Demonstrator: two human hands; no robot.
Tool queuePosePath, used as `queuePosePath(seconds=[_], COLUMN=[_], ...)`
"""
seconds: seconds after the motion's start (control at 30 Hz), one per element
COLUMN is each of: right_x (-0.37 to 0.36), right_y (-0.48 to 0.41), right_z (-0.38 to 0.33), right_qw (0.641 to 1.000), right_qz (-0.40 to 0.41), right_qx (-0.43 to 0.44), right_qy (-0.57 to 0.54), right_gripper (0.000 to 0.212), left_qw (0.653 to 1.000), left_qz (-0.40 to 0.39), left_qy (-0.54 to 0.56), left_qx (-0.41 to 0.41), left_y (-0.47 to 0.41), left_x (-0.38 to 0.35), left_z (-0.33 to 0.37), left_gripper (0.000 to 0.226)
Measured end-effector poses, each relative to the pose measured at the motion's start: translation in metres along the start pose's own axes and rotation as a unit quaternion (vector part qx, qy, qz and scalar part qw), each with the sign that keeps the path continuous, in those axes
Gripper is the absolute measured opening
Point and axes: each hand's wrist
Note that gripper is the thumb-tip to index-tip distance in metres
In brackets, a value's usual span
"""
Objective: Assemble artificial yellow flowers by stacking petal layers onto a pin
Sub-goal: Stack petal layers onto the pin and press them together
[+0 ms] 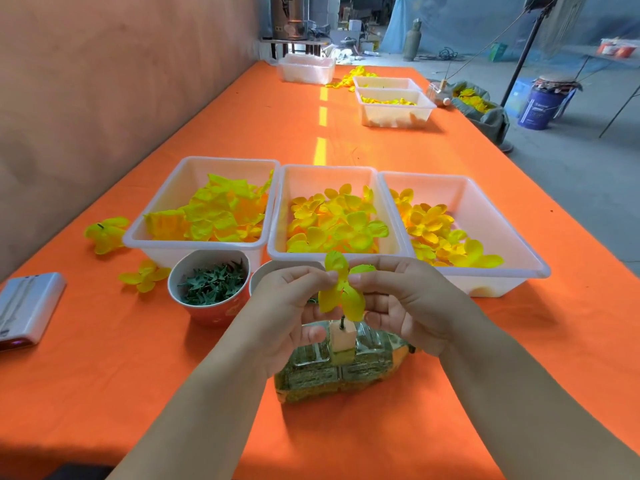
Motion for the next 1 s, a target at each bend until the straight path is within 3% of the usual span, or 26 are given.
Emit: queuePosePath(seconds=[0.27,0.47,0.73,1.0], right_x=[0.004,0.004,-0.005,-0.005], right_y=[0.000,-0.002,-0.006,-0.004], right_z=[0.007,0.009,0.013,0.018], right_qw=[1.000,0.999,0.998,0.999], right_qz=[-0.022,-0.031,0.035,0.022], right_qx=[0.002,-0.007,0.006,0.020], right_qy=[-0.004,-0.013,-0.048,-0.036], right_gripper=[0.037,0.032,0.028,0.029], left_qw=[0.999,0.999,0.998,0.998], left_qz=[-0.026,-0.013,0.025,0.019], left_qy=[0.031,0.027,0.035,0.050], left_qx=[-0.010,-0.014,-0.037,-0.042], left_y=[0.004,0.002,0.000,0.001], left_x=[-0.004,-0.003,-0.009,-0.008], left_z=[-0.003,-0.010,-0.010,-0.020], left_gripper=[0.012,0.013,0.034,0.013])
Point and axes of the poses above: each hand's wrist, its own y-axis away from the middle knuckle, its own x-axis out of the back of the hand, z = x × y, and after that the axes turned 1 degree about y, right-handed
